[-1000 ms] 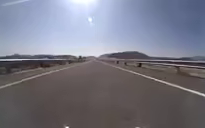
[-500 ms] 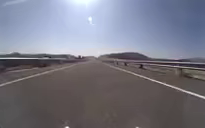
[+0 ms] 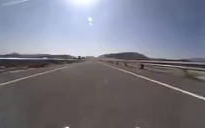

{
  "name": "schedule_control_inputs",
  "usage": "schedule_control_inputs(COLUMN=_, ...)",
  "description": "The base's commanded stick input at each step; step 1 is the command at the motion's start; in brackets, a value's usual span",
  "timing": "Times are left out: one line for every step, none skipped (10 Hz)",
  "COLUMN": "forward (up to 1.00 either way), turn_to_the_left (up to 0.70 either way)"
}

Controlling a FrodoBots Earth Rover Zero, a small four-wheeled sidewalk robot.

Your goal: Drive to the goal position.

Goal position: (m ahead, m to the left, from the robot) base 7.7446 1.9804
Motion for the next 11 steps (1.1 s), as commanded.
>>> schedule_control_inputs(forward=0.70, turn_to_the_left=0.00)
schedule_control_inputs(forward=0.70, turn_to_the_left=0.00)
schedule_control_inputs(forward=0.70, turn_to_the_left=0.00)
schedule_control_inputs(forward=0.70, turn_to_the_left=0.00)
schedule_control_inputs(forward=0.70, turn_to_the_left=0.00)
schedule_control_inputs(forward=0.70, turn_to_the_left=0.00)
schedule_control_inputs(forward=0.70, turn_to_the_left=0.00)
schedule_control_inputs(forward=0.70, turn_to_the_left=0.00)
schedule_control_inputs(forward=0.70, turn_to_the_left=0.00)
schedule_control_inputs(forward=0.70, turn_to_the_left=0.00)
schedule_control_inputs(forward=0.70, turn_to_the_left=0.00)
